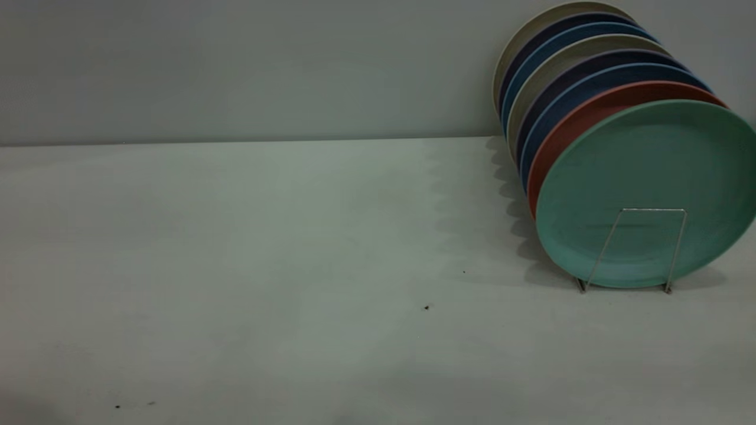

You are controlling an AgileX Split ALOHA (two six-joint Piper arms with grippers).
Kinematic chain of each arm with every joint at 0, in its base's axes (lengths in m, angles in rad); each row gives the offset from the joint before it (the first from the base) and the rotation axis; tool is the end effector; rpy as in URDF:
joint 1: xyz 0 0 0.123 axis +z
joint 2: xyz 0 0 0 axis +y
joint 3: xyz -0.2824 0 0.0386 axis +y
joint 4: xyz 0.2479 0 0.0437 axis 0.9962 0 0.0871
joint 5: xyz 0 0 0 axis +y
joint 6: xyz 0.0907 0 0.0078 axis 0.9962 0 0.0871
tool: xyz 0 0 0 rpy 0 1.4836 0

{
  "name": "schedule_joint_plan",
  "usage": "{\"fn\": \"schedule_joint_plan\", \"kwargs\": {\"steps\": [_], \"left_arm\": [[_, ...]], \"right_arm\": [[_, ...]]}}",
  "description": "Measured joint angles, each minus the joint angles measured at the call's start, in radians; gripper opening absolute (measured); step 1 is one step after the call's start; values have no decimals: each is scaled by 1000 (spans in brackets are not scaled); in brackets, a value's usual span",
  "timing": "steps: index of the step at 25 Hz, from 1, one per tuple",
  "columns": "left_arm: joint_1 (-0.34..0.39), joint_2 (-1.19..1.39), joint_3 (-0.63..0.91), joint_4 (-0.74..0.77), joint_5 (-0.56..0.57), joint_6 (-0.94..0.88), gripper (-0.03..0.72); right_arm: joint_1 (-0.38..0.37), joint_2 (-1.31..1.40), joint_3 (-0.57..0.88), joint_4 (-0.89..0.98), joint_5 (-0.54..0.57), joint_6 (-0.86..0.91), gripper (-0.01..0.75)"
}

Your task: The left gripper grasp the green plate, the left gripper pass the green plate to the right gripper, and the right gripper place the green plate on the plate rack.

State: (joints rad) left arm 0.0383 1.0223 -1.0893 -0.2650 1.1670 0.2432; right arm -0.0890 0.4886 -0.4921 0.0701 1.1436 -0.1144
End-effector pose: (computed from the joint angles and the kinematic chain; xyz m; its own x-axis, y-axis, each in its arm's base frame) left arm 0.1785 -0.0151 0.3699 -0.8202 0.1012 -0.5631 0.2068 0.9701 -0.1269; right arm 0.0617 0.0003 0.2552 -0.8667 -0.0080 -0.4988 -0.0167 0.9998 0.0129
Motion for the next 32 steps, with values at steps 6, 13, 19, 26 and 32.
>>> {"fn": "schedule_joint_plan", "kwargs": {"steps": [6, 13, 19, 26, 32], "left_arm": [[0, -176, 242, 125, -5, -55, 570], [0, -408, 480, 198, -36, -80, 570], [0, -581, 581, 203, -60, -91, 570], [0, -707, 602, 214, -58, -150, 570], [0, -769, 602, 216, -56, -153, 570]], "right_arm": [[14, -72, 19, -70, -22, 98, 407], [102, -73, 20, -79, -22, 108, 407], [119, -108, 20, -79, -23, 108, 399], [119, -218, 20, -80, -22, 108, 370], [119, -259, 20, -80, -20, 108, 336]]}}
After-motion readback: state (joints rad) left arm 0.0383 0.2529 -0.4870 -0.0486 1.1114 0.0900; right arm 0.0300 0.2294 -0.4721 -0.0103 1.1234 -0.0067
